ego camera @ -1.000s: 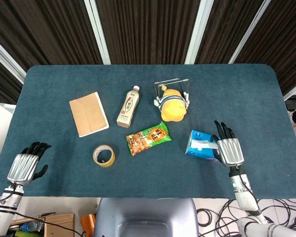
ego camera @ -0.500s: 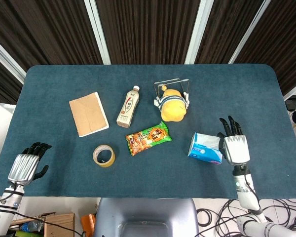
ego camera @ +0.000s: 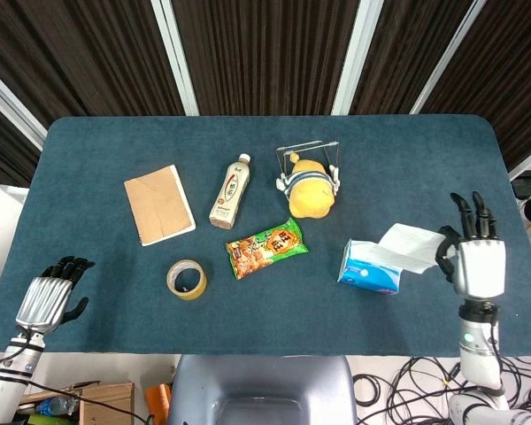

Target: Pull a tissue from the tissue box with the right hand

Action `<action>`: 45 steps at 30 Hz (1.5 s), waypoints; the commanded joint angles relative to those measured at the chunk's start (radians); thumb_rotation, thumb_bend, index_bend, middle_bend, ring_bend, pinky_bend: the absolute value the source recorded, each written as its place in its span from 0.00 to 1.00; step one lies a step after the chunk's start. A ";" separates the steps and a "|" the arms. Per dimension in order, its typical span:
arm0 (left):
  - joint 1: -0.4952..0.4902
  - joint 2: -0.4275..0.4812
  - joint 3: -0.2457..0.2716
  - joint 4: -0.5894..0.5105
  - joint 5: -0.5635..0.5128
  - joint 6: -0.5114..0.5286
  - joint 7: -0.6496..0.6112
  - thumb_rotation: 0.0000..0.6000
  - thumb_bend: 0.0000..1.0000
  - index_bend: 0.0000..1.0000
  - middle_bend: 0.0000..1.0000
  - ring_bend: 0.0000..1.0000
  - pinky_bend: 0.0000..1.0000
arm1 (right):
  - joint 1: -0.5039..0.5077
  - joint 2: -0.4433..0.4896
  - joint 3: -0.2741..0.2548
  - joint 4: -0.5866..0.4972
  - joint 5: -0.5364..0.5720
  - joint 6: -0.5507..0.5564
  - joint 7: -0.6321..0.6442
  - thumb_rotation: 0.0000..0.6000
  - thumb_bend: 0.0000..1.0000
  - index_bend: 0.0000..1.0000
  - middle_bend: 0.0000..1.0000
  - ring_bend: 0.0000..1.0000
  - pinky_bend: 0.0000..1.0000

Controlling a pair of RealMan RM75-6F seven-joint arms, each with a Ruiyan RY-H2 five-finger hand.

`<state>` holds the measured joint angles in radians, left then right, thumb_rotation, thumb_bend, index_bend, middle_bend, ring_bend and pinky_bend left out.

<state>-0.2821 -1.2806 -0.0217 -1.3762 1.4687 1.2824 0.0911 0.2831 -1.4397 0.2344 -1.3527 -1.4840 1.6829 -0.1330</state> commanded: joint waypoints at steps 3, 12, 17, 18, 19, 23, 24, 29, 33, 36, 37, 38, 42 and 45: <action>0.001 -0.002 0.002 -0.003 0.004 0.003 0.011 1.00 0.35 0.25 0.23 0.16 0.34 | -0.070 0.098 -0.020 -0.056 0.038 -0.013 -0.009 1.00 0.69 0.81 0.15 0.03 0.18; 0.007 -0.004 0.015 -0.012 0.037 0.026 0.026 1.00 0.35 0.25 0.23 0.16 0.34 | -0.145 0.106 -0.009 -0.013 0.192 -0.054 -0.038 1.00 0.69 0.78 0.15 0.03 0.18; 0.005 -0.010 0.018 -0.009 0.039 0.020 0.041 1.00 0.35 0.25 0.23 0.16 0.34 | -0.144 0.097 0.005 0.027 0.235 -0.127 0.052 1.00 0.62 0.50 0.13 0.03 0.17; 0.004 -0.011 0.020 -0.009 0.041 0.019 0.041 1.00 0.35 0.25 0.23 0.16 0.34 | -0.142 0.098 0.005 0.033 0.245 -0.146 0.059 1.00 0.60 0.47 0.12 0.03 0.17; 0.004 -0.011 0.021 -0.009 0.041 0.018 0.042 1.00 0.35 0.25 0.23 0.16 0.34 | -0.141 0.099 0.005 0.036 0.253 -0.161 0.058 1.00 0.57 0.44 0.11 0.03 0.17; 0.003 -0.011 0.023 -0.009 0.042 0.012 0.043 1.00 0.35 0.25 0.23 0.16 0.34 | -0.136 0.108 0.008 0.029 0.284 -0.209 0.042 1.00 0.50 0.36 0.07 0.02 0.16; 0.003 -0.011 0.023 -0.009 0.041 0.011 0.044 1.00 0.35 0.25 0.23 0.16 0.34 | -0.135 0.114 0.007 0.022 0.287 -0.220 0.040 1.00 0.47 0.33 0.05 0.01 0.15; 0.003 -0.010 0.024 -0.009 0.041 0.009 0.044 1.00 0.35 0.25 0.23 0.16 0.34 | -0.135 0.123 0.005 0.010 0.283 -0.229 0.045 1.00 0.33 0.14 0.01 0.00 0.13; 0.006 -0.009 0.020 -0.008 0.037 0.017 0.049 1.00 0.35 0.25 0.23 0.16 0.34 | -0.138 0.142 -0.008 -0.035 0.193 -0.184 0.112 1.00 0.19 0.00 0.00 0.00 0.12; 0.017 -0.012 0.017 -0.006 0.044 0.045 0.065 1.00 0.35 0.25 0.23 0.16 0.34 | -0.154 0.163 -0.027 -0.097 0.120 -0.125 0.134 1.00 0.19 0.00 0.00 0.00 0.12; 0.020 -0.012 0.017 -0.006 0.045 0.053 0.067 1.00 0.35 0.25 0.23 0.16 0.34 | -0.162 0.174 -0.038 -0.126 0.097 -0.112 0.135 1.00 0.19 0.00 0.00 0.00 0.12; 0.022 -0.012 0.017 -0.007 0.047 0.059 0.068 1.00 0.35 0.25 0.23 0.16 0.34 | -0.168 0.184 -0.047 -0.147 0.078 -0.101 0.137 1.00 0.19 0.01 0.00 0.00 0.13; 0.034 -0.009 0.017 -0.015 0.054 0.085 0.073 1.00 0.35 0.25 0.23 0.16 0.34 | -0.204 0.194 -0.076 -0.188 0.024 -0.036 0.134 1.00 0.18 0.04 0.00 0.00 0.14; 0.040 -0.006 0.021 -0.020 0.069 0.102 0.071 1.00 0.35 0.25 0.23 0.16 0.34 | -0.219 0.184 -0.098 -0.175 -0.001 -0.020 0.105 1.00 0.18 0.08 0.00 0.00 0.14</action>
<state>-0.2440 -1.2874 -0.0019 -1.3938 1.5340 1.3809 0.1635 0.0773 -1.2552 0.1544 -1.5297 -1.4647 1.6546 -0.0141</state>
